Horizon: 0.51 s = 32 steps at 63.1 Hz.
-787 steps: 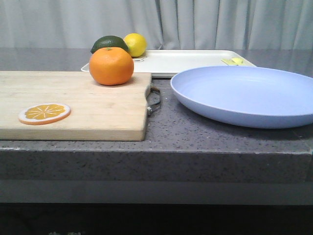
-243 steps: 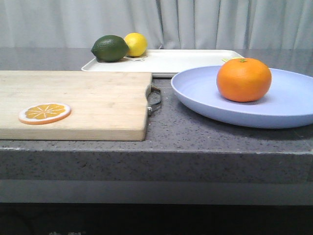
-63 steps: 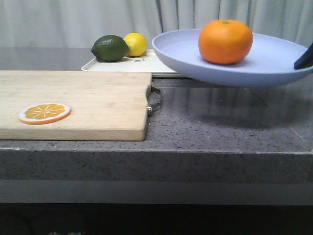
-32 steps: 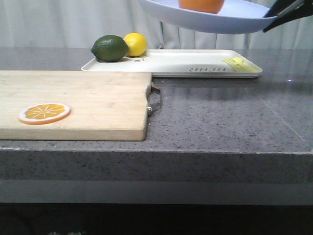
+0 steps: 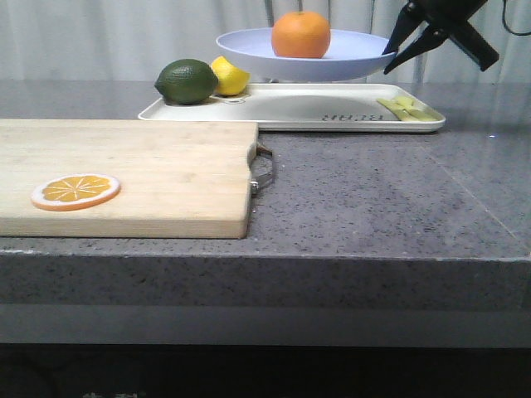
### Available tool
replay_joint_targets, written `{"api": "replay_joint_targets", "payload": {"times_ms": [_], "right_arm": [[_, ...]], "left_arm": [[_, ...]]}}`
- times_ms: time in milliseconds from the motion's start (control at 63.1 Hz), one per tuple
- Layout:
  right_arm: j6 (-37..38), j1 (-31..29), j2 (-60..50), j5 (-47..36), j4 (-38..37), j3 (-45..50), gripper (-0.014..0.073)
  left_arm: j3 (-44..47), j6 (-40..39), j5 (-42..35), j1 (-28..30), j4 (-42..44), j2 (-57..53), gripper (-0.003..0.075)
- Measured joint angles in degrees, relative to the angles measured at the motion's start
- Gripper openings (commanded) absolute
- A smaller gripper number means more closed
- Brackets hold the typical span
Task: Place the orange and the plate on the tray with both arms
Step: 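Lift the plate with the right gripper and carry it over the white tray, then lower the plate onto the tray and open the right gripper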
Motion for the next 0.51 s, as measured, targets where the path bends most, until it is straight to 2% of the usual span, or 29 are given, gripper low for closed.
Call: {"api": "replay_joint_targets", "payload": {"times_ms": [206, 507], "right_arm": [[2.06, 1.03, 5.96, 0.71, -2.29, -6.84, -0.0068], [2.43, 1.08, 8.55, 1.38, -4.56, -7.66, -0.0068]], "left_arm": [[0.0, 0.0, 0.0, 0.0, -0.12, 0.0, 0.062], [0.0, 0.0, 0.0, 0.0, -0.12, 0.0, 0.062]]}}
